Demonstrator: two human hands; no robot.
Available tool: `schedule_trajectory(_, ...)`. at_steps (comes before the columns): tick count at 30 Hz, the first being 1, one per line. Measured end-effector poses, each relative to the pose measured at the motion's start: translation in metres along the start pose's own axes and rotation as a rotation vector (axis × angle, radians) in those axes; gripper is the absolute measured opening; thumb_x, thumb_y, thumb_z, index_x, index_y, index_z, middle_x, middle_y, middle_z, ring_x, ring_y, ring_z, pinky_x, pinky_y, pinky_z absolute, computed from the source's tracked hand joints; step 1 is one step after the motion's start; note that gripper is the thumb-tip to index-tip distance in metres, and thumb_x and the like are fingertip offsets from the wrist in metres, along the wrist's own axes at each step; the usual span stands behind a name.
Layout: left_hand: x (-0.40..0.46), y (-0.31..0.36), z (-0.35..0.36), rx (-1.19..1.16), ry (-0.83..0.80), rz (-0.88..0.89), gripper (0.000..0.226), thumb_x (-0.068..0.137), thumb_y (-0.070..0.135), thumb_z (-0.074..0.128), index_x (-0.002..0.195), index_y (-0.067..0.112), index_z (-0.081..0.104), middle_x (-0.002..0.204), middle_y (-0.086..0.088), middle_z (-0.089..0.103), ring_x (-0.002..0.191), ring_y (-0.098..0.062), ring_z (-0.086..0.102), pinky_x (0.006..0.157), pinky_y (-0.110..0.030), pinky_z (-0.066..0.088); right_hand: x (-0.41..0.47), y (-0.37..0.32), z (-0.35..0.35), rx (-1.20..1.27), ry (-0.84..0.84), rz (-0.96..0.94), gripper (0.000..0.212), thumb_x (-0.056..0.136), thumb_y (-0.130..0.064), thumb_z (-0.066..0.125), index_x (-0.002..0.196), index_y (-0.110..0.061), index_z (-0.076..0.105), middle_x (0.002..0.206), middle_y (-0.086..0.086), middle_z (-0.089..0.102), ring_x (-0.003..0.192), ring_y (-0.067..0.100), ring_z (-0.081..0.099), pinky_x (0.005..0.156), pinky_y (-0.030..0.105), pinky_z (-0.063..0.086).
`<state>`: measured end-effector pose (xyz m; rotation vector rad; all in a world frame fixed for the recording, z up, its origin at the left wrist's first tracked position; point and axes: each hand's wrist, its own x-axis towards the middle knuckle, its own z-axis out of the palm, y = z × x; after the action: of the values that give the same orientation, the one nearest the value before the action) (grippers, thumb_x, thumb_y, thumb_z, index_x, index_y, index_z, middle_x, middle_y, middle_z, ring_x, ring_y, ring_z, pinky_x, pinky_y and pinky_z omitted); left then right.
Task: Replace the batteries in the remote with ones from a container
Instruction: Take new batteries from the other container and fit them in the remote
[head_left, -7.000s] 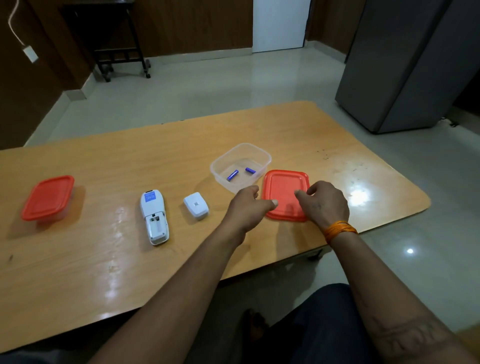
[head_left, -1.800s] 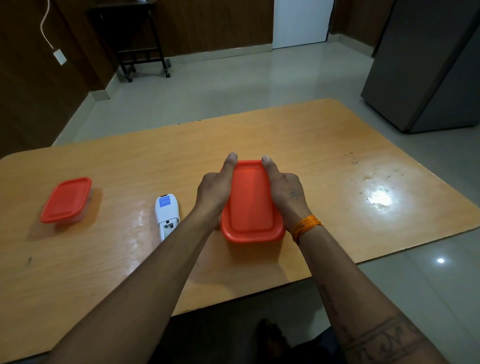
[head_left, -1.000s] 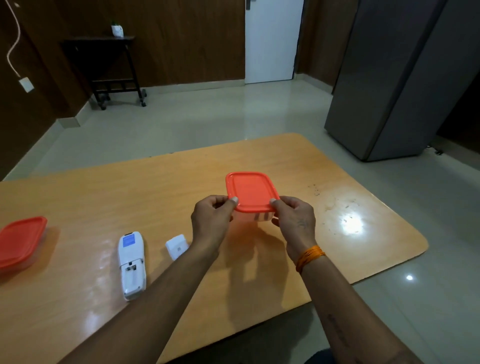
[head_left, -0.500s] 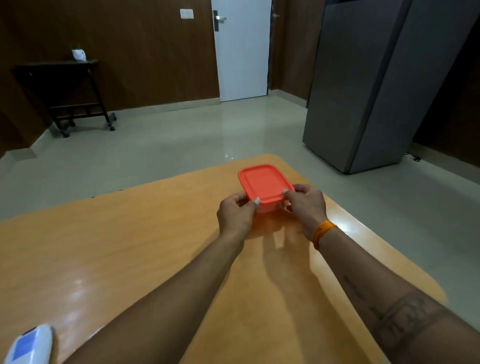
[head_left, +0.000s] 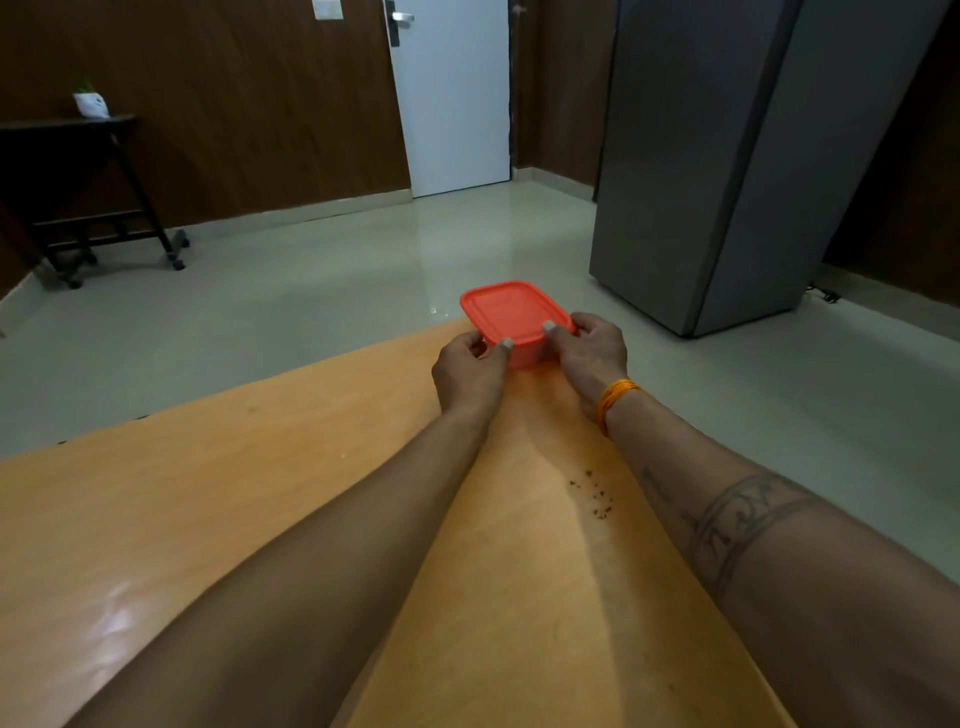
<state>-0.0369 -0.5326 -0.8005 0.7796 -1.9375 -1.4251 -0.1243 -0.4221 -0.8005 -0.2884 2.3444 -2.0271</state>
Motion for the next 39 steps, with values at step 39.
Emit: schedule_trajectory(39,-0.328,0.043,-0.395,-0.229,0.151,0.008,0.017,0.104,0.024,0.062,0.113,0.018,0.075,0.101,0.001,0.081,0.089,-0.017,0.077,0.069,-0.028,0.063,-0.476,-0.125,0.056,0.439,-0.377,0.126,0.016,0.100,-0.019,0.063,0.097,-0.016,0.078,0.091,0.004,0.080,0.091,0.020,0.076,0.073,0.032,0.065)
